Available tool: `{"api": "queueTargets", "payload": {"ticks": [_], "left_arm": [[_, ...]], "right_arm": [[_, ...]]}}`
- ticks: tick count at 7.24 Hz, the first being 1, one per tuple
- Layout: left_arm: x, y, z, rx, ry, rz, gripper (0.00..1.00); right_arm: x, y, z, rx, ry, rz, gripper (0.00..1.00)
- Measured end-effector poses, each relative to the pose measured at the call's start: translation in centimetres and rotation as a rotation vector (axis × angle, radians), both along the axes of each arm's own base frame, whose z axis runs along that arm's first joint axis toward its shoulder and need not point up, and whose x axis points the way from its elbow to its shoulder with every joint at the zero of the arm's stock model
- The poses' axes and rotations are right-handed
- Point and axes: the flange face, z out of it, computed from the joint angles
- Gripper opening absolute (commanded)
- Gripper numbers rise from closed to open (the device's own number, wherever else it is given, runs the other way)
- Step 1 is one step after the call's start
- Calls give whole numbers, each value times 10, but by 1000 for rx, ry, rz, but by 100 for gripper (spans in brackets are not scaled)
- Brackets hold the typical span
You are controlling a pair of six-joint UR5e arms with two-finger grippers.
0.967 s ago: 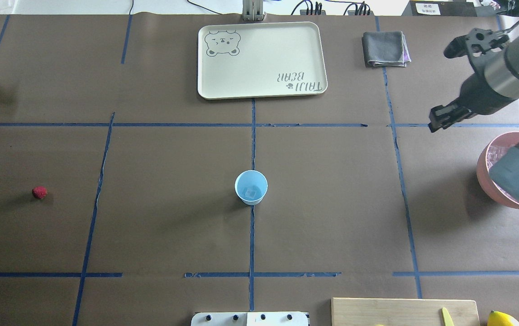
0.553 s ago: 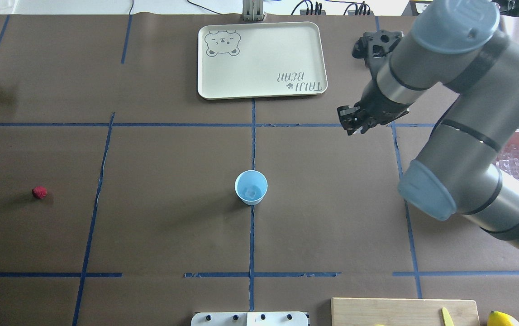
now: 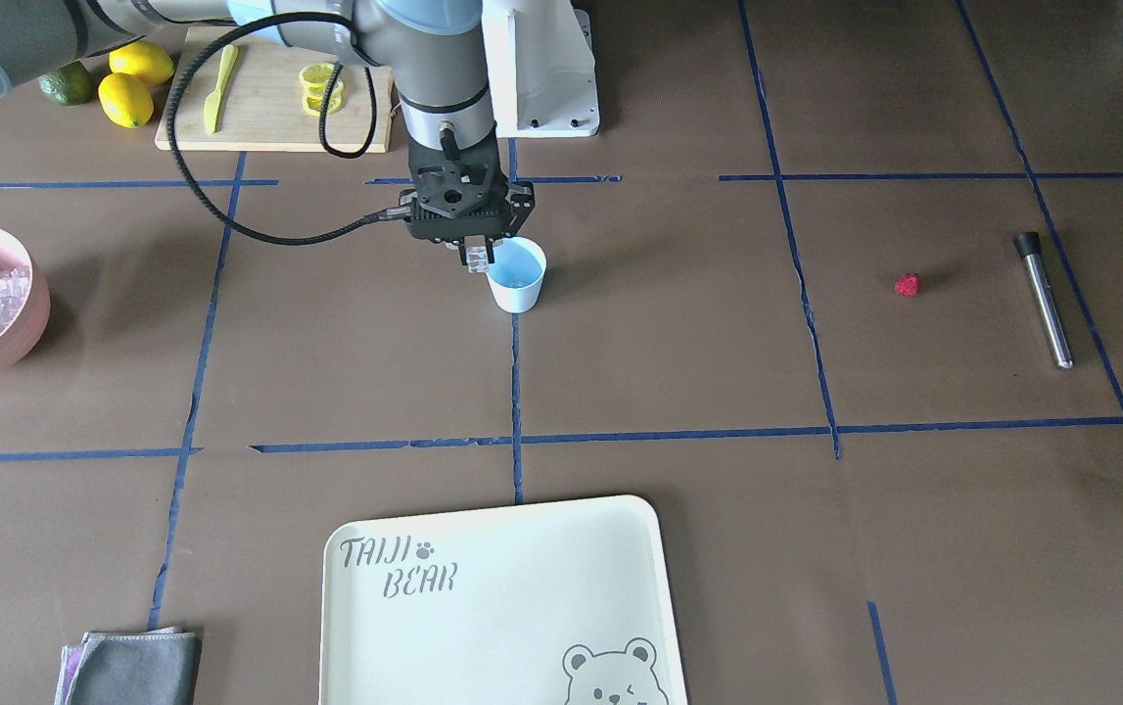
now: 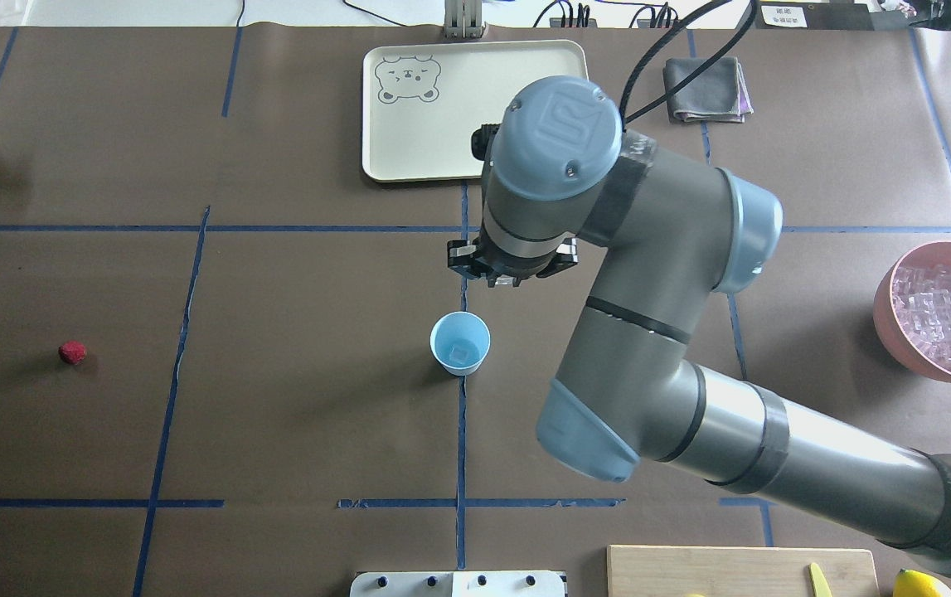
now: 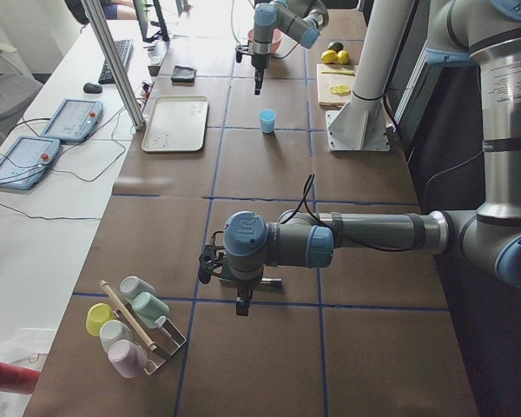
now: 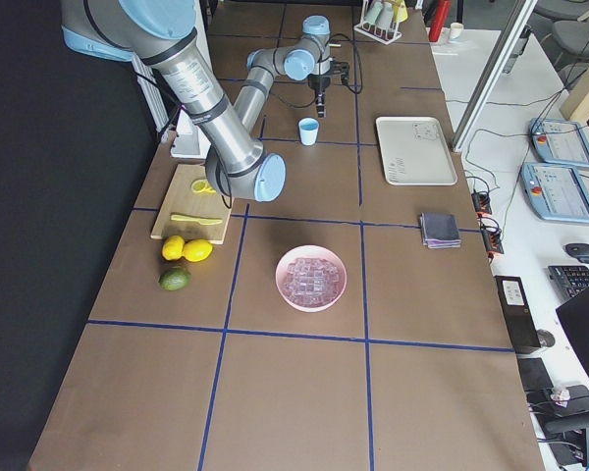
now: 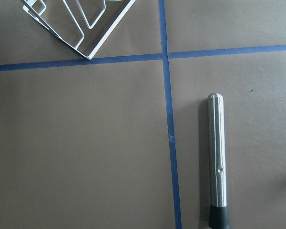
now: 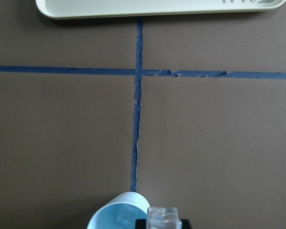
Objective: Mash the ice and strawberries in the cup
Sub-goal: 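Carry the ice cube with the right gripper over the cup, then open the right gripper to drop the ice cube into the cup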
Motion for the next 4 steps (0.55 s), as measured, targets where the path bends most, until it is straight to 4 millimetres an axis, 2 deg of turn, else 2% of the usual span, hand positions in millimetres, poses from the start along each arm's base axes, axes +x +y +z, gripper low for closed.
{"api": "queueTargets", "payload": {"ticks": [2, 3, 4], "left_arm": [[0, 1, 0, -1, 1, 0, 100], [0, 1, 0, -1, 2, 0, 100], [0, 1, 0, -1, 2, 0, 100]], "right_arm": [[-42, 23, 4, -6, 41, -9, 0], [-53, 30, 9, -13, 55, -13, 17], [-59, 34, 12, -18, 62, -16, 99]]}}
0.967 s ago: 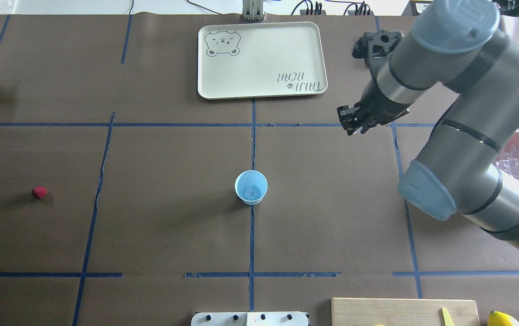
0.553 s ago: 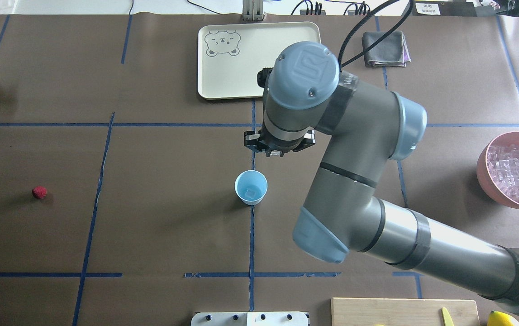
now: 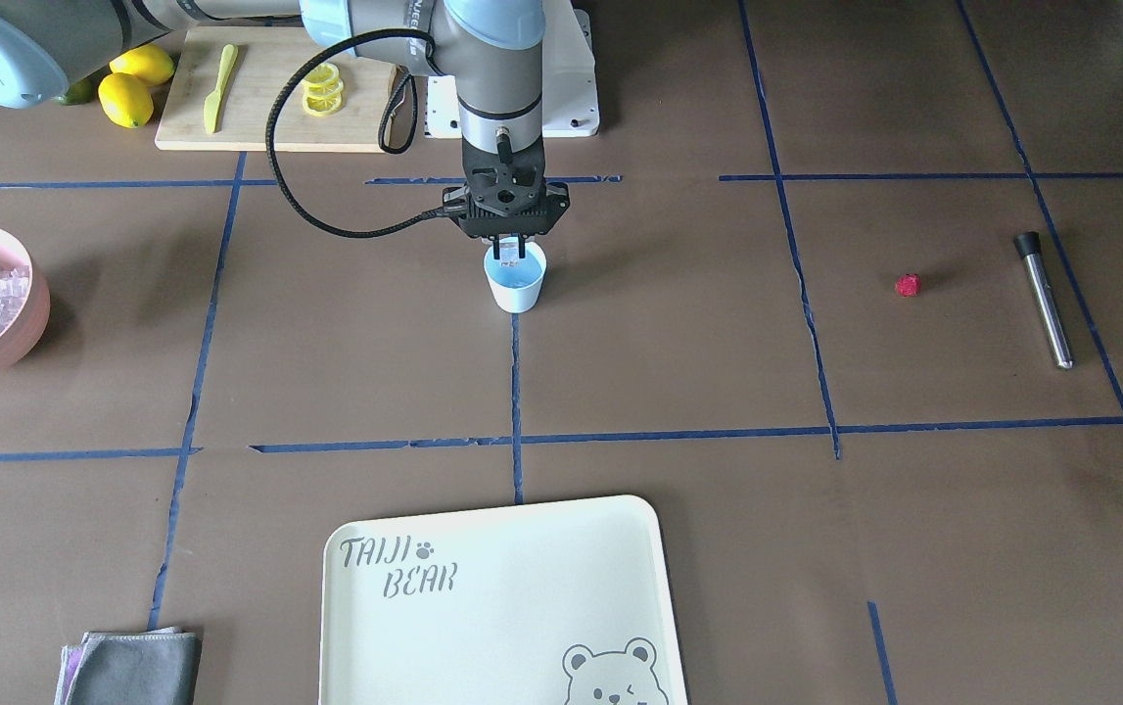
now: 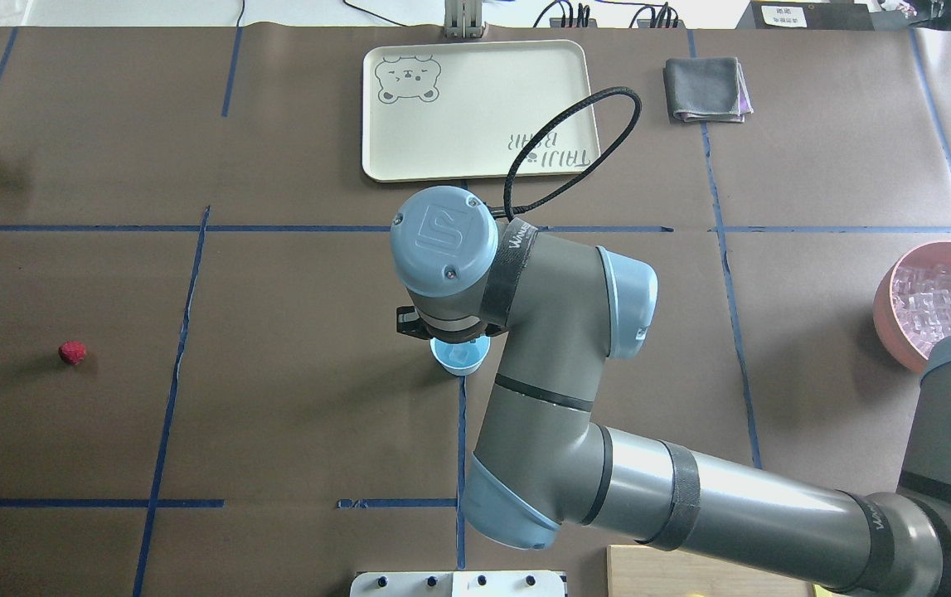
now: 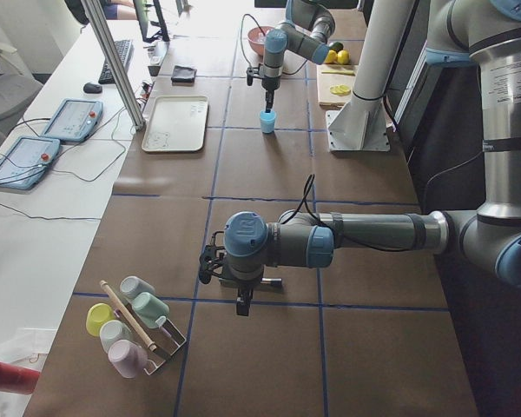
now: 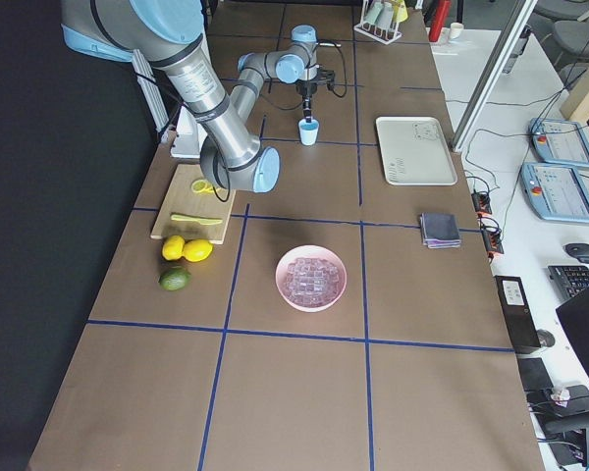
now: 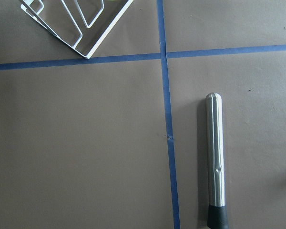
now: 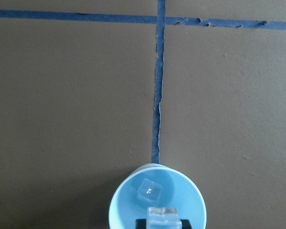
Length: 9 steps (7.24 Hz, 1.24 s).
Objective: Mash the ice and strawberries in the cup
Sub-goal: 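Open the right gripper to drop the ice cube into the cup, then move the empty right gripper back over the pink bowl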
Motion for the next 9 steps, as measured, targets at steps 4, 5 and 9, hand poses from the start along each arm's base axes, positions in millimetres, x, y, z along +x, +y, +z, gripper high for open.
{"api": "queueTargets", "payload": {"ticks": [4, 5, 9], "left_arm": [[0, 0, 0, 0, 0, 0, 100], [0, 0, 0, 1, 0, 0, 100], [0, 0, 1, -1, -1, 0, 100]], "right_arm": [[-5, 4, 5, 1, 8, -4, 100], [-1, 1, 3, 4, 5, -2, 100], [86, -71, 29, 24, -17, -10, 100]]}}
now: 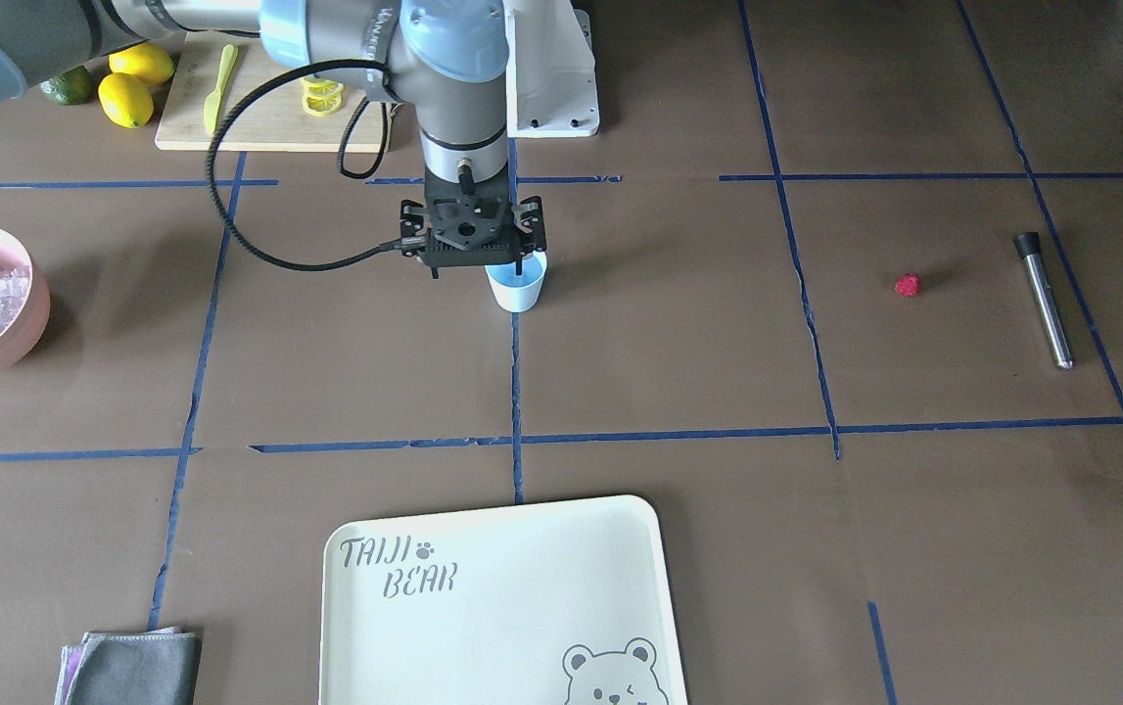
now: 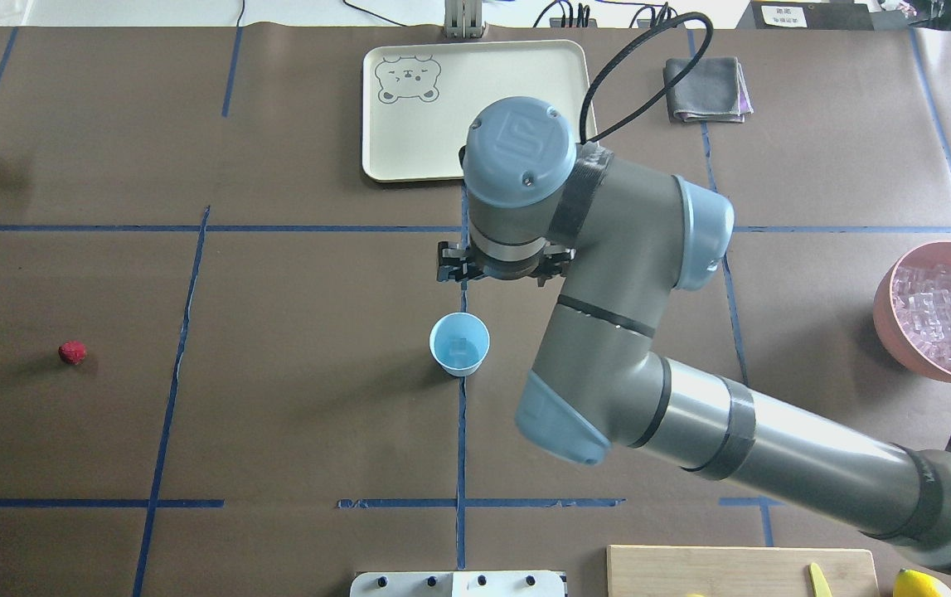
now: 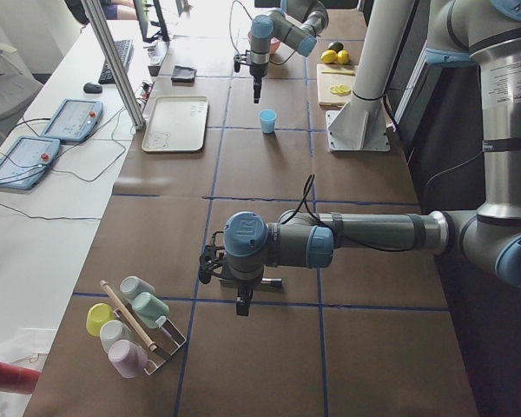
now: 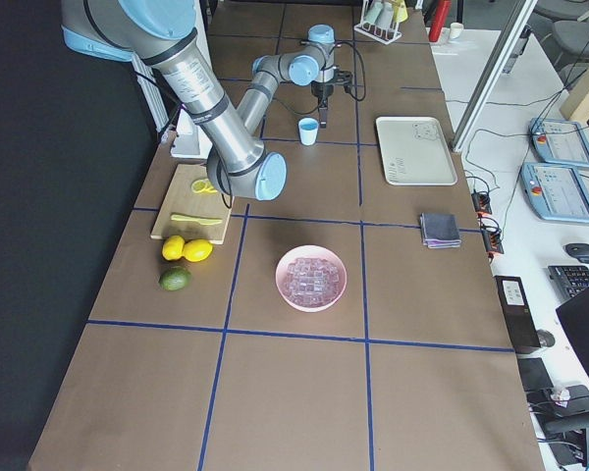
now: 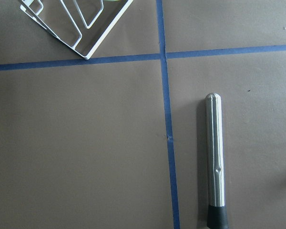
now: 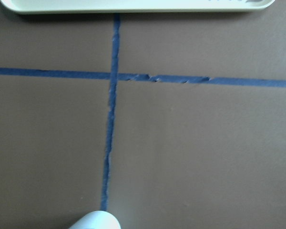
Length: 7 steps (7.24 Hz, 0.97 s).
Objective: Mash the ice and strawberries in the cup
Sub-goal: 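Move the empty right gripper back over the pink bowl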
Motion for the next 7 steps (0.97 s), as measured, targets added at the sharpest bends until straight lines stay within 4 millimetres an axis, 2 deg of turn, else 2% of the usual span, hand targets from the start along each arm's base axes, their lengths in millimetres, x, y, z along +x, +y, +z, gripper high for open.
{"api": "queueTargets", "payload": {"ticks": [2, 3, 5, 6, 7], "left_arm": [[0, 0, 1, -3, 0, 0, 100], [0, 1, 1, -4, 0, 0, 100], [0, 1, 1, -3, 0, 0, 100], [0, 1, 1, -3, 0, 0, 100], [0, 1, 1, -2, 0, 1, 100]], "right_arm": [[93, -39, 67, 83, 33, -92, 100], [143, -49, 106, 116, 52, -141, 100], [244, -49, 190, 154, 103, -221, 100], [286, -43, 231, 169, 114, -244, 99], [316, -33, 270, 192, 110, -246, 99]]}}
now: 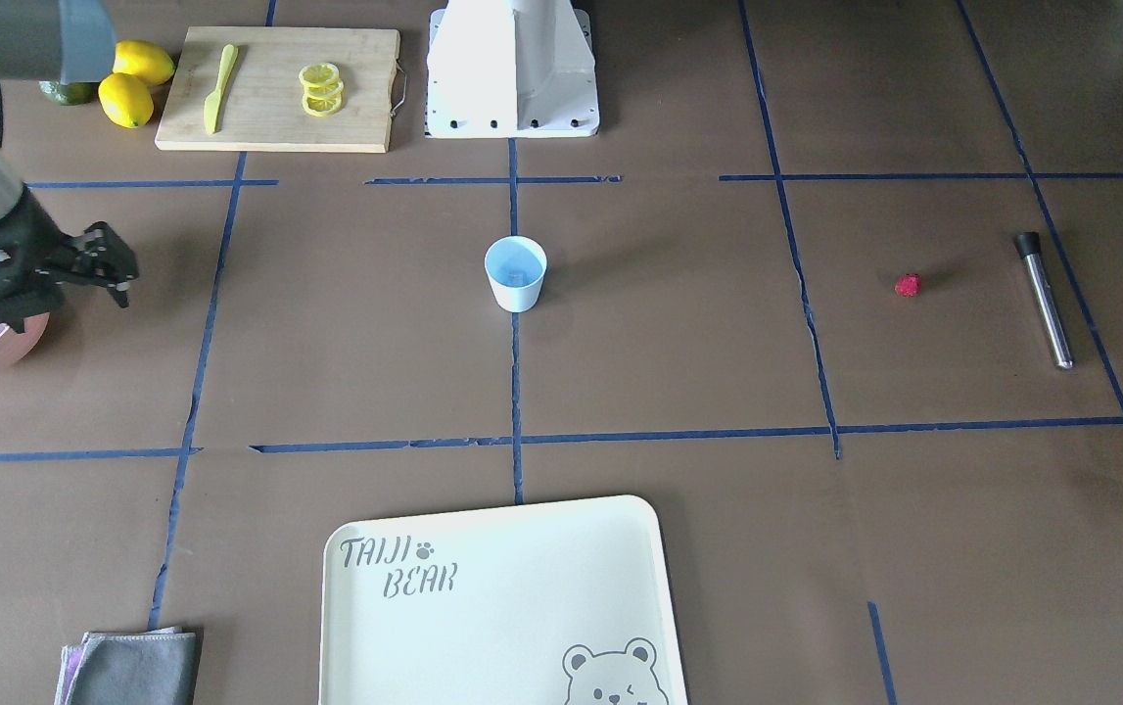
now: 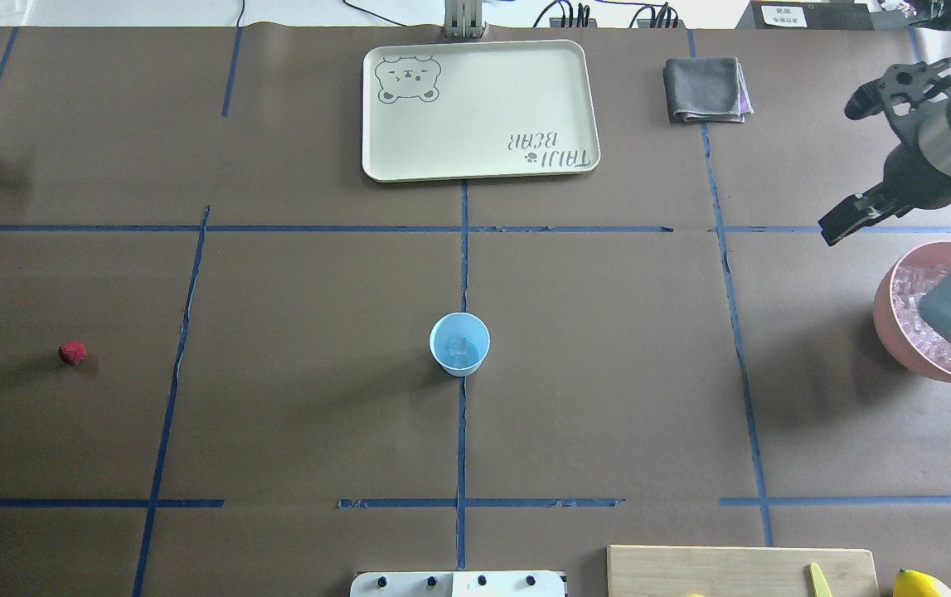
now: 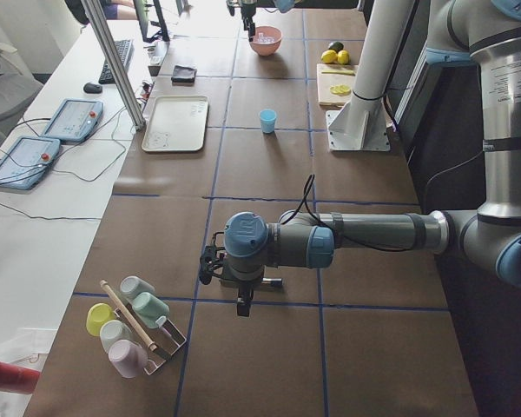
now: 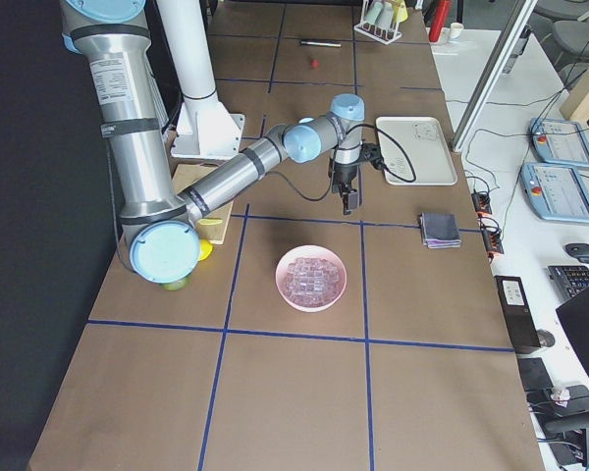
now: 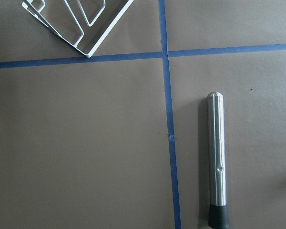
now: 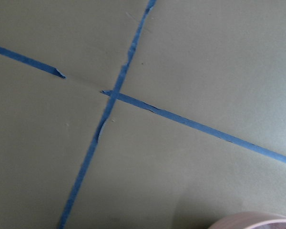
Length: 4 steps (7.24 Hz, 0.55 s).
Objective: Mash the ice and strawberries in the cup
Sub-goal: 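Move the empty right gripper back over the pink bowl, then lower the right gripper into the bowl and grasp a third ice cube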
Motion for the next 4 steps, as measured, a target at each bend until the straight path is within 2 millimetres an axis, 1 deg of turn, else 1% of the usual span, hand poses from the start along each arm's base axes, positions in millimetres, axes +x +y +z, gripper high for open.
{"api": "queueTargets", "payload": {"ticks": [1, 2, 4], "left_arm": [[0, 0, 0, 0, 0, 0, 100], [0, 0, 0, -1, 0, 0, 100], [0, 1, 0, -1, 1, 0, 100]], "right_arm": [[19, 14, 36, 19, -3, -4, 98], [31, 29, 70, 27, 5, -13, 94], [46, 47, 124, 21, 50, -10, 91]]}}
